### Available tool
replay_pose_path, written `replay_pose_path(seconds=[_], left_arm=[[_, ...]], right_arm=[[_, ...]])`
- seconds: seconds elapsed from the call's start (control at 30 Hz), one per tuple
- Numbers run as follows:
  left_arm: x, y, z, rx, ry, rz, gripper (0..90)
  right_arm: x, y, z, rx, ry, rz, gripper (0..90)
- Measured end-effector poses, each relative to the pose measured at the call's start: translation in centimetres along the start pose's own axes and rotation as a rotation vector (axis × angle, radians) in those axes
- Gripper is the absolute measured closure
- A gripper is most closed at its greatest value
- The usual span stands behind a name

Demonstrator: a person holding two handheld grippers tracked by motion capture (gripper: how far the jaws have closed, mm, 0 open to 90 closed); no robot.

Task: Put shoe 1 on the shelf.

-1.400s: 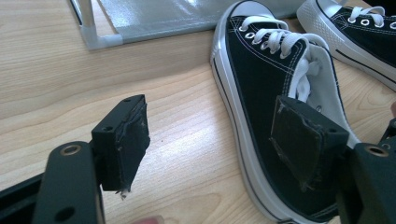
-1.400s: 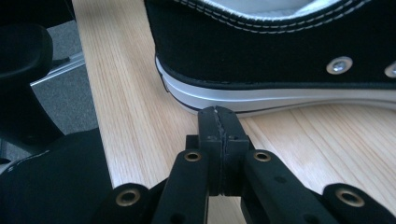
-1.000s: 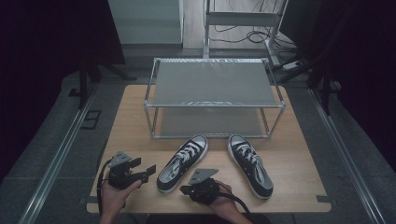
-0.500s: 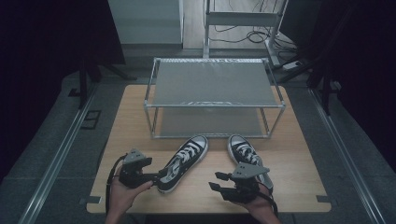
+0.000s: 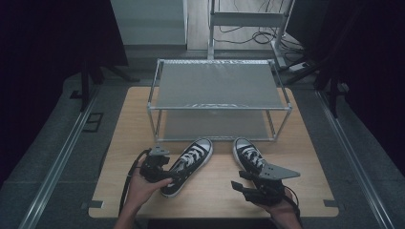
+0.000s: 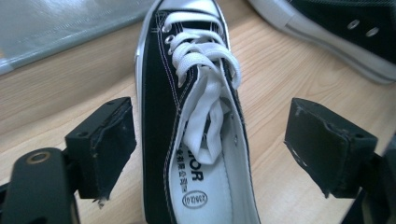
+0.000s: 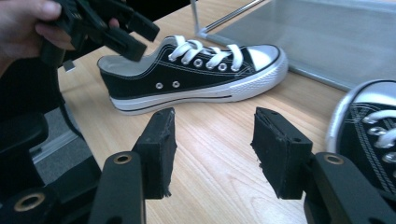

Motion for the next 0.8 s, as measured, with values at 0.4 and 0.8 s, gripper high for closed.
replay_pose_path(seconds=[0.4,0.8], left_arm=[[0.0,3.4,-1.6,0.161,0.033,-0.034,10.9],[0.6,5.6,-1.2,0.316,0.003,-0.062,10.2]], right_arm=[[-0.8,0.1,0.1,-0.003,0.02,0.022,48.8],[-0.8,0.6,0.6,0.017,0.016,0.026,48.4]])
Point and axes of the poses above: each handheld gripper's, and its own axes: y roughly forward along the jaws, z roughly out of its underside, x roughly to its left, the point moved 6 cm from there along y, roughly forward along the jaws, and after that the axes turned 11 degrees about y, right-handed, at the moved point
